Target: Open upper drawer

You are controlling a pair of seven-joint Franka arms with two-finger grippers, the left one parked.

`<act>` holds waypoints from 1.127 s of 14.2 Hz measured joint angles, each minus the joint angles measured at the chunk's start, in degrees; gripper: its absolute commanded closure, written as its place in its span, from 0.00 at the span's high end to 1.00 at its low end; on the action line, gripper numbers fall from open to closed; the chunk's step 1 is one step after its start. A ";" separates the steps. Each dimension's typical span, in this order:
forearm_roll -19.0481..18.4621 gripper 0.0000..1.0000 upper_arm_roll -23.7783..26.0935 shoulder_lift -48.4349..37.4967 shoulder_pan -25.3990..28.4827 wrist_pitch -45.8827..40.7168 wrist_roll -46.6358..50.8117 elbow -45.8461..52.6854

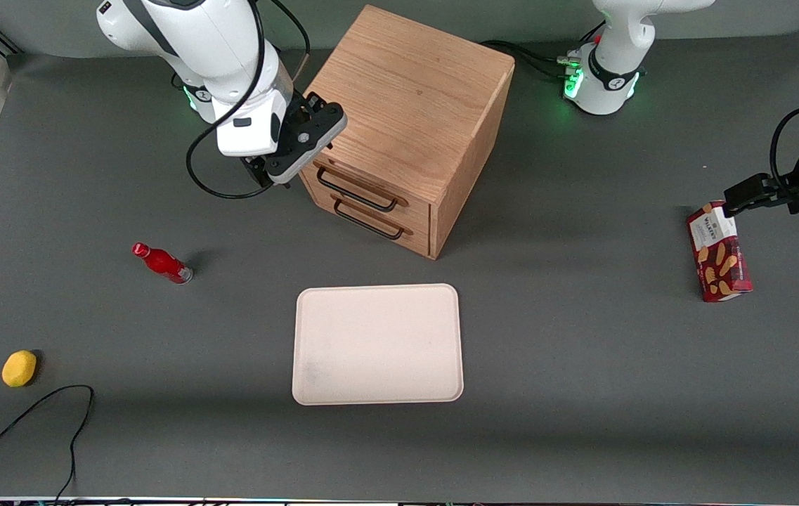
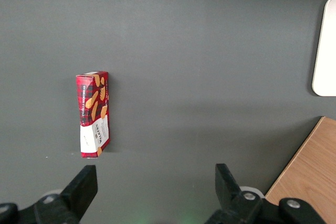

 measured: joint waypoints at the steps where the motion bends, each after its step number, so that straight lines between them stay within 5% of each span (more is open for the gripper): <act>1: 0.09 1.00 0.01 0.05 0.00 0.11 -1.03 -0.08; 16: 7.12 1.00 -0.46 1.77 -1.75 0.88 -9.90 -0.32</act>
